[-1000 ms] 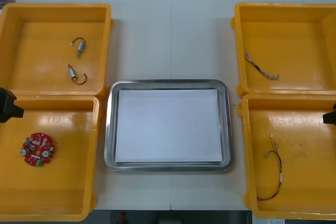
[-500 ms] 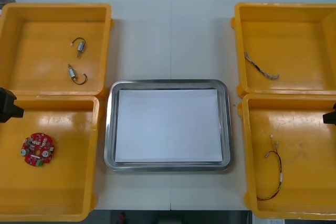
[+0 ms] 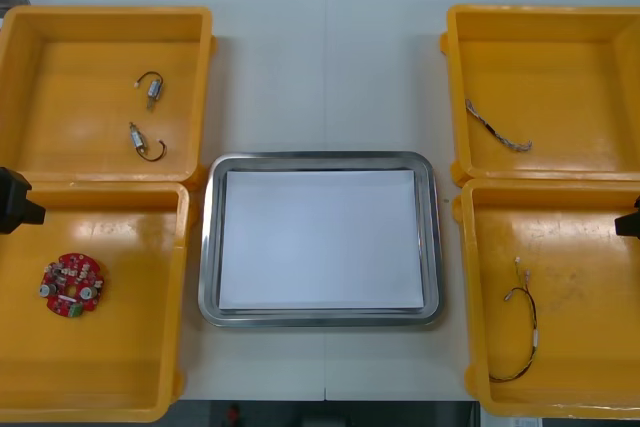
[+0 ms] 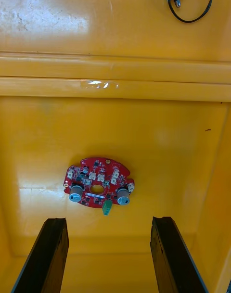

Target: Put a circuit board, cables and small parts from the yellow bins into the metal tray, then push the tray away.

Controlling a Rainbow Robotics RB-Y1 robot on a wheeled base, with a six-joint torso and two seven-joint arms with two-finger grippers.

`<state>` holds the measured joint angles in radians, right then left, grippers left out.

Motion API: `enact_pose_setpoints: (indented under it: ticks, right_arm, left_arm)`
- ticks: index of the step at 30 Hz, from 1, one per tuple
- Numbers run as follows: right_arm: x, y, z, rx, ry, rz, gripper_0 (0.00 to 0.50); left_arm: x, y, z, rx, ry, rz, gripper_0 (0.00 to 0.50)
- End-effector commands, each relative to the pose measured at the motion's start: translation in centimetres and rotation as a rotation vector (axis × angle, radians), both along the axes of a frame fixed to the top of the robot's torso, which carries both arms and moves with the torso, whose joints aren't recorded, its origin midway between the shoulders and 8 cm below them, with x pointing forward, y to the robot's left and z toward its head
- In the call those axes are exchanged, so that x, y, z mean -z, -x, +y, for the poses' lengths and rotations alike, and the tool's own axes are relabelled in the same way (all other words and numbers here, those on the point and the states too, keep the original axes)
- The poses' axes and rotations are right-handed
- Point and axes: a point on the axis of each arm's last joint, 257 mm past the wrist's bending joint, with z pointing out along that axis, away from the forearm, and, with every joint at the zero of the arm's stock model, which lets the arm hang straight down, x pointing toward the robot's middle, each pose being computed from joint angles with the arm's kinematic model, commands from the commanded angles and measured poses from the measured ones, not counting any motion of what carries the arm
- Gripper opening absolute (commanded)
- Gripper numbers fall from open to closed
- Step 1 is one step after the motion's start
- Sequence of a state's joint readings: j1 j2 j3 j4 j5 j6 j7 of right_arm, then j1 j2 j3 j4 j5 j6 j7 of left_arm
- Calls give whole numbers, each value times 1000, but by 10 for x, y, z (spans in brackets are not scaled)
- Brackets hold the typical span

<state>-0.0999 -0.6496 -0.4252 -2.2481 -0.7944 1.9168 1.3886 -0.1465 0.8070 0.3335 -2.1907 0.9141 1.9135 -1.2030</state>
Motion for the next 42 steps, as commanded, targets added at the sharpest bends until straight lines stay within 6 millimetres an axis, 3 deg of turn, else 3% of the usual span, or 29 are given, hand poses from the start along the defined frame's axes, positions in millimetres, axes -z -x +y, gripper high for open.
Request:
enact_pose_setpoints:
  ticks: [1, 42]
  right_arm:
    - [-4, 5, -10, 37, 15, 7, 500]
    - [-4, 5, -10, 37, 15, 7, 500]
  left_arm:
    - [-13, 4, 18, 56, -94, -19, 500]
    - [-13, 4, 18, 56, -94, -19, 500]
